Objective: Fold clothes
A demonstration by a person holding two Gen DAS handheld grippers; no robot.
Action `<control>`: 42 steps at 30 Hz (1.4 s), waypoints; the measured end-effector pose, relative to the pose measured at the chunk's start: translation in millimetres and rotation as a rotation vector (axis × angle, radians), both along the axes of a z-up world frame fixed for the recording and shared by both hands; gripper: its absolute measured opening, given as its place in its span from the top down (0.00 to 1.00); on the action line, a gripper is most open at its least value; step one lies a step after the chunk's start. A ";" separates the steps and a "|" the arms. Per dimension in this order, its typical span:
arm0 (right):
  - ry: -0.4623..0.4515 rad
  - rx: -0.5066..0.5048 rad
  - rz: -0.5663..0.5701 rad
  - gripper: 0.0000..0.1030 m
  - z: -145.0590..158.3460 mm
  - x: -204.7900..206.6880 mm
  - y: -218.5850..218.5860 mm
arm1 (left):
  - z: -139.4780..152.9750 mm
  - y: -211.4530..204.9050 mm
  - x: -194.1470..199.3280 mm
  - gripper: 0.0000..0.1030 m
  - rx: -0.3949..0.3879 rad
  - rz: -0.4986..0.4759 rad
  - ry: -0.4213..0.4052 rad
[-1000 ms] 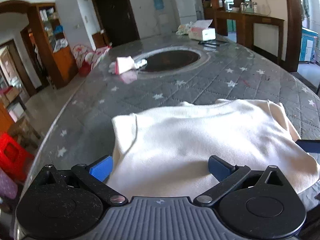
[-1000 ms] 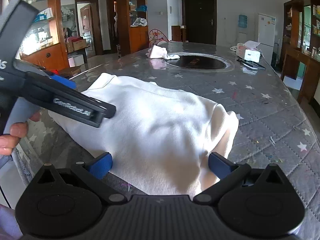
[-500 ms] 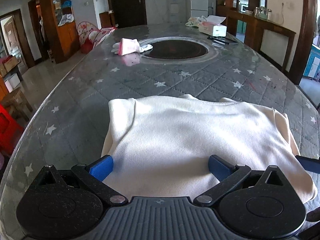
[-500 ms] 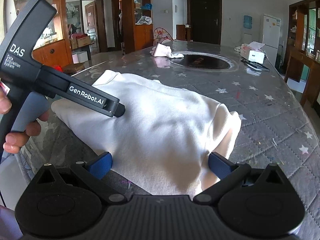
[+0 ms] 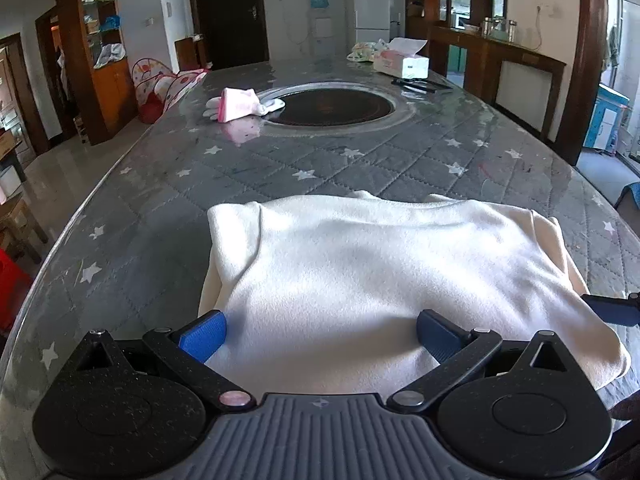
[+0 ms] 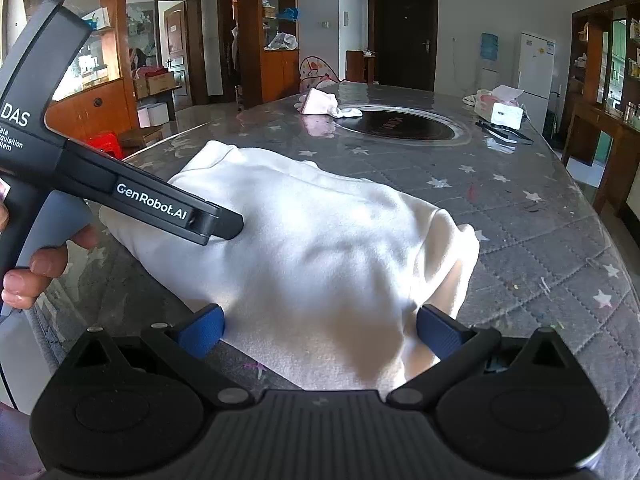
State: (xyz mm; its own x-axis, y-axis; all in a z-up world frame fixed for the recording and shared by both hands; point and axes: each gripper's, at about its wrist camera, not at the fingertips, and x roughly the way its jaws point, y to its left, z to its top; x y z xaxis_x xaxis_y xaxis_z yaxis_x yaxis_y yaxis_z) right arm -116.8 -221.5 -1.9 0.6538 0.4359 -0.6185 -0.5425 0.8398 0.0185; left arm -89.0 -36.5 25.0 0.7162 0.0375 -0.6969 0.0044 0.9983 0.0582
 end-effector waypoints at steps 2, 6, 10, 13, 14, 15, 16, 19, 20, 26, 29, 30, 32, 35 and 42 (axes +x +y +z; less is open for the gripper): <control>0.006 -0.003 0.002 0.00 0.8 0.9 0.1 | 2.0 1.7 -2.8 0.00 0.001 -0.016 -0.015; 0.016 -0.026 0.004 0.00 8.2 0.5 2.4 | 9.9 10.9 -9.0 0.00 0.003 -0.027 -0.045; -0.037 -0.034 0.023 0.00 25.1 -5.1 3.2 | 17.1 27.8 -15.3 0.00 -0.003 -0.002 -0.077; -0.065 -0.040 0.016 0.00 35.0 0.2 5.4 | 19.0 38.6 -19.3 0.00 0.004 0.020 -0.088; -0.064 -0.037 0.011 0.00 36.1 4.2 5.9 | 19.0 41.1 -20.2 0.00 0.010 0.026 -0.089; -0.056 -0.033 0.002 0.00 35.8 8.7 6.3 | 18.7 43.4 -21.1 0.00 0.014 0.032 -0.089; -0.048 -0.029 -0.006 0.00 35.4 13.2 6.6 | 17.5 45.1 -21.8 0.00 0.017 0.038 -0.086; -0.014 -0.039 -0.019 0.00 27.9 24.7 7.7 | 11.0 49.1 -21.6 0.00 0.023 0.055 -0.064; -0.009 -0.049 -0.029 0.00 25.2 27.2 7.4 | 8.2 49.9 -21.1 0.00 0.028 0.062 -0.055; 0.034 -0.070 -0.072 0.00 15.3 43.3 -1.5 | -4.0 53.6 -20.4 0.00 0.041 0.070 -0.016; 0.041 -0.066 -0.077 0.00 15.9 48.7 -1.5 | -5.6 56.9 -20.3 0.00 0.017 0.073 -0.010; 0.043 -0.065 -0.079 0.00 16.1 50.5 -1.5 | -5.9 57.0 -19.6 0.00 0.014 0.073 -0.009; 0.047 -0.063 -0.083 0.00 16.4 54.1 -1.5 | -6.5 56.9 -19.0 0.00 0.013 0.069 -0.009; 0.054 -0.060 -0.088 0.00 17.0 59.5 -1.5 | -6.8 59.2 -19.0 0.00 0.002 0.068 -0.004; 0.063 -0.060 -0.160 0.00 20.4 76.1 -12.5 | -7.5 71.5 -21.0 0.00 -0.044 0.067 0.012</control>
